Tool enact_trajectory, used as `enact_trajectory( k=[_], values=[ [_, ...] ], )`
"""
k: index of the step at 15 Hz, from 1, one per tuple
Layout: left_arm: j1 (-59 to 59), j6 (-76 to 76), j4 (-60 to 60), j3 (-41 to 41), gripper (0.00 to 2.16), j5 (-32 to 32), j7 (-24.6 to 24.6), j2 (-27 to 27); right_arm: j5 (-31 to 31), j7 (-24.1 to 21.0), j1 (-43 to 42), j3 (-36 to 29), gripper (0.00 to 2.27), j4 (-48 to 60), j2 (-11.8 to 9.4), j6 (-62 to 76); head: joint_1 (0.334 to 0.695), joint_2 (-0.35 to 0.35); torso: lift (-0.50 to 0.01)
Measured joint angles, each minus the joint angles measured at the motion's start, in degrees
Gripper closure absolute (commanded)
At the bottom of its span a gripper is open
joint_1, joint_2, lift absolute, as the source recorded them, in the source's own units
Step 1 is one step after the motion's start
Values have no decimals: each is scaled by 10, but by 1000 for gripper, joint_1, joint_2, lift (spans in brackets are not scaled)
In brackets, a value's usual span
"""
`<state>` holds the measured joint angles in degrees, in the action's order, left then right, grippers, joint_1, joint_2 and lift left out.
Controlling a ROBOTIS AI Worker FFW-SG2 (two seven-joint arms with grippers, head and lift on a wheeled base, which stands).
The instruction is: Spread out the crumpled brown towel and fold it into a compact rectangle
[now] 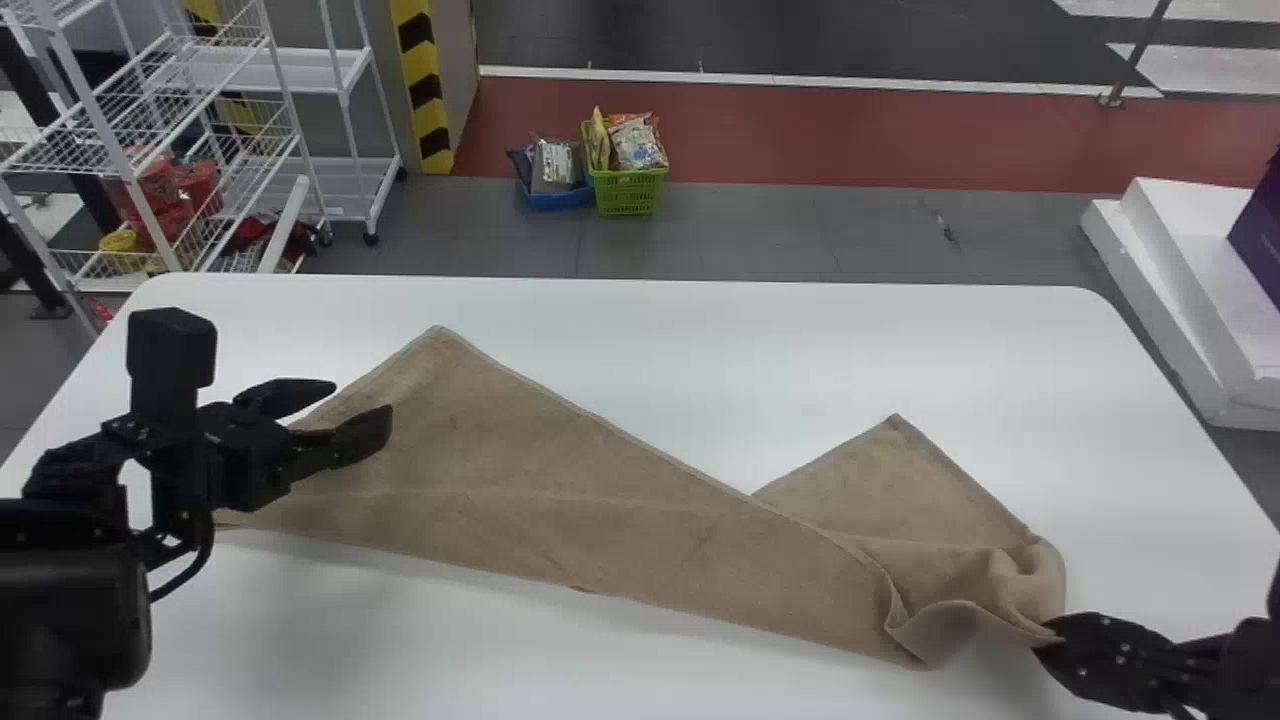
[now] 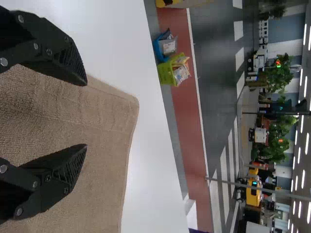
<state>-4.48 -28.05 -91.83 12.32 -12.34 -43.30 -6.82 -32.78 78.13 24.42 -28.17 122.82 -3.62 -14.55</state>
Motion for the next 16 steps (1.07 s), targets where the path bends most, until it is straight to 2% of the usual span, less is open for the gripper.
enact_trajectory(
  k=[5,11,13,15,16],
  values=[
    [-26,-1,42,-52,414,-32,26,3,2,0,7,-11,1312,5,0,0,695,-98,-127],
    [-51,13,93,-64,414,-47,54,0,5,0,8,-14,1312,5,-1,0,695,-95,-127],
    [-52,14,96,-63,701,-51,50,-1,5,0,6,-13,1312,5,-1,0,695,-93,-127],
    [-53,14,96,-63,701,-54,45,-1,5,0,6,-13,1312,4,-1,1,695,-93,-127],
    [-53,14,96,-63,785,-56,43,-1,5,0,5,-13,1312,4,-1,2,695,-93,-127]
  ],
)
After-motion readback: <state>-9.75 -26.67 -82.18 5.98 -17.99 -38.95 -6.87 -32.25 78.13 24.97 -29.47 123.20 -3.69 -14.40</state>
